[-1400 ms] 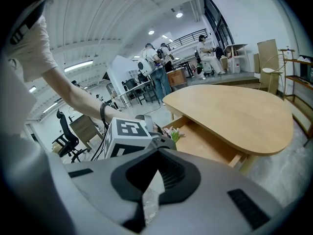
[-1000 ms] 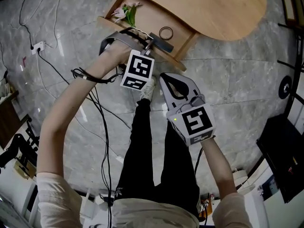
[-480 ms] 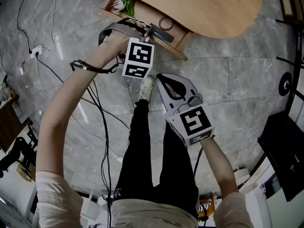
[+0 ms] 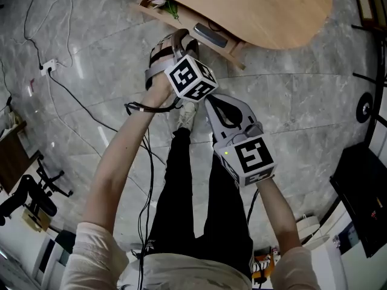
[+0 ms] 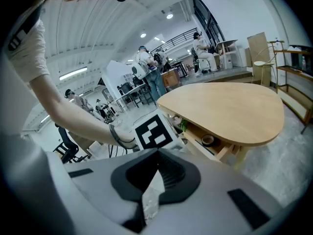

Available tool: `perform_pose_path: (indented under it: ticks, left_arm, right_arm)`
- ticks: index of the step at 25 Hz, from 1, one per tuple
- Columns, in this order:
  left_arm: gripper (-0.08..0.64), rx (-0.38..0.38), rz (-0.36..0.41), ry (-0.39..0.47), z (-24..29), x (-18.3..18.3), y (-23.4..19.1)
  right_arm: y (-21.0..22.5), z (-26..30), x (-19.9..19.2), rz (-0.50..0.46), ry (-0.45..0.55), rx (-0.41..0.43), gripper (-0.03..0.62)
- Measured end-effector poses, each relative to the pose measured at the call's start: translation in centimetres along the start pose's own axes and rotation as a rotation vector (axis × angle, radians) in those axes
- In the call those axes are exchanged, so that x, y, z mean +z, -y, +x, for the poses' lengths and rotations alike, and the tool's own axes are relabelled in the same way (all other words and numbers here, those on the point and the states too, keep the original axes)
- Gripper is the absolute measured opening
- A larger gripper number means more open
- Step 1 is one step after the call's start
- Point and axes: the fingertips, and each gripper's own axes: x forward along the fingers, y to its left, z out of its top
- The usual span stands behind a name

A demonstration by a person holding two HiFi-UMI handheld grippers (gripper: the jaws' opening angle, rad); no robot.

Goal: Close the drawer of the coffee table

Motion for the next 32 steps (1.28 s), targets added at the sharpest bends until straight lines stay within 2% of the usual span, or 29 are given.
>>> perform_pose_path:
  ticks: [3,5,6,9,11,14,17,21,26,32]
  left_arm:
    - [0.152,-0.035,-0.277,-0.016,-0.2,-0.8,0.1]
    - [0.146,-0.082,-0.385,-0.017,0.0,-0.8,0.4]
    - [0.142,-0.095,-0.401,-0.014,0.1,-0.7,0.5]
    - [0.116,-0.090,-0.371,0.002,0.3,-0.6,0.3]
    - [0.053,-0.074,-0.355,0.010,0.4,-0.8,0.1]
    - [0.038,-0.069,-0.338,0.010,0.6,-0.9,-0.2]
    - [0.011,-0.074,-0.372,0.015,0.6,-1.0,-0.4]
    - [0.009,-0.106,-0.435,0.024,0.7,-1.1,-0.6]
    - [0.009,-0.140,-0.422,0.044,0.8,-1.1,-0.4]
    - [0.009,-0.172,-0.470,0.080,0.8,-1.2,-0.7]
  right_arm:
    - [0.4,-0.3,-0.1,0.019,0.004,-0.014,0.006]
    - [0.5,-0.5,-0.2,0.031,0.007,-0.018,0.006]
    - [0.5,-0.5,-0.2,0.036,0.010,-0.018,0.006]
    - [0.4,-0.7,-0.3,0.045,0.016,-0.012,0.006]
    - [0.3,-0.8,-0.7,0.050,0.010,-0.006,0.006]
    - [0.3,-0.8,-1.1,0.049,0.000,0.003,0.006]
    - [0.6,-0.6,-1.1,0.045,-0.006,0.007,0.006]
    - [1.2,-0.3,-0.9,0.046,-0.005,0.004,0.006]
    - [2.0,0.0,-0.4,0.048,0.006,-0.001,0.006]
    - [2.7,0.8,0.0,0.047,0.006,-0.006,0.006]
